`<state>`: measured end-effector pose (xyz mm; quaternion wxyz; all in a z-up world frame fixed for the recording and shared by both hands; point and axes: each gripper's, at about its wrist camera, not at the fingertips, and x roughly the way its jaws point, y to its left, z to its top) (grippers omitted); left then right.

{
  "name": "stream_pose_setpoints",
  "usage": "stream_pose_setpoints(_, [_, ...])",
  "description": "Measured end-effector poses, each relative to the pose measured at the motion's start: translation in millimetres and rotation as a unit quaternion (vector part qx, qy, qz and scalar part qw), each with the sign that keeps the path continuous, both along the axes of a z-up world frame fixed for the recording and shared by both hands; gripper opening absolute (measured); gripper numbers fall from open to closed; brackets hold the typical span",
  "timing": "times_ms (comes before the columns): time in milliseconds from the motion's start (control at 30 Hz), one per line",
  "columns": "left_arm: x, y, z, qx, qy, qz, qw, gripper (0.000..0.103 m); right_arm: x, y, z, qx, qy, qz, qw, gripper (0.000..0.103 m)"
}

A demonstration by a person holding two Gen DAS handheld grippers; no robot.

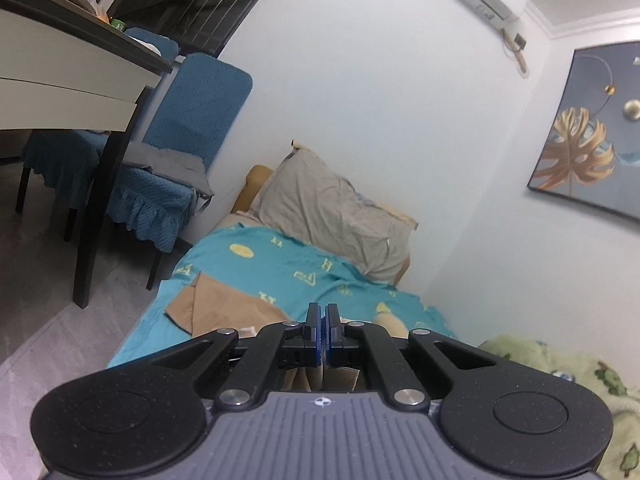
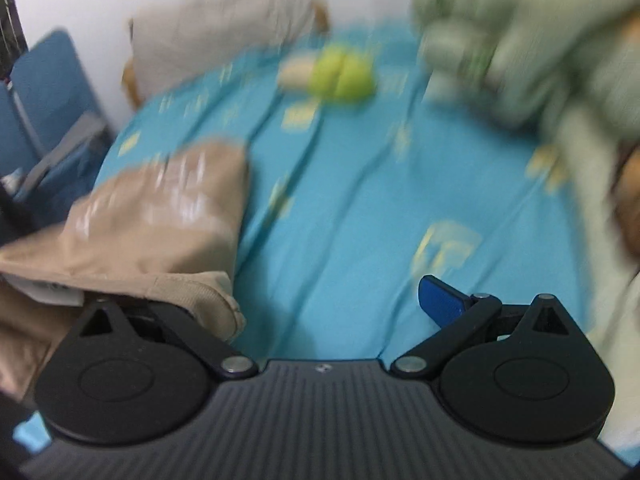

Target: Fold clothes

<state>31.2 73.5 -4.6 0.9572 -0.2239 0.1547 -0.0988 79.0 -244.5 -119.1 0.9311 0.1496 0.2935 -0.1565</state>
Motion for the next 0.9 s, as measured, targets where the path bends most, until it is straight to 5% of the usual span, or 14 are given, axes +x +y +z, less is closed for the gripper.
stream_pose_setpoints(133, [1, -9, -4, 0.021, 0.017, -0.005, 0.9996, 0.002, -10, -17, 12, -0.009, -0.035, -0.033, 0.999, 0.102])
stream_pose_setpoints(233, [3, -22, -11, 0.074, 0.032, -0.001, 0.9968, 0.002, -3, -28, 3, 0.026, -0.007, -0.034, 0.999, 0.102])
stream_pose_setpoints(500, [14, -45, -41, 0.197, 0.101, -0.001, 0.9753, 0.003, -3, -24, -5, 0.046, 0.015, -0.025, 0.999, 0.102])
stream_pose_setpoints(667, [21, -42, -60, 0.216, 0.155, 0.000, 0.9640, 0.003, -2, -23, -1, 0.047, 0.008, -0.011, 0.999, 0.102])
stream_pose_setpoints(900, [11, -46, -61, 0.235, 0.164, -0.020, 0.9578, 0.010, -3, -22, 6, 0.053, -0.008, 0.012, 0.998, 0.102])
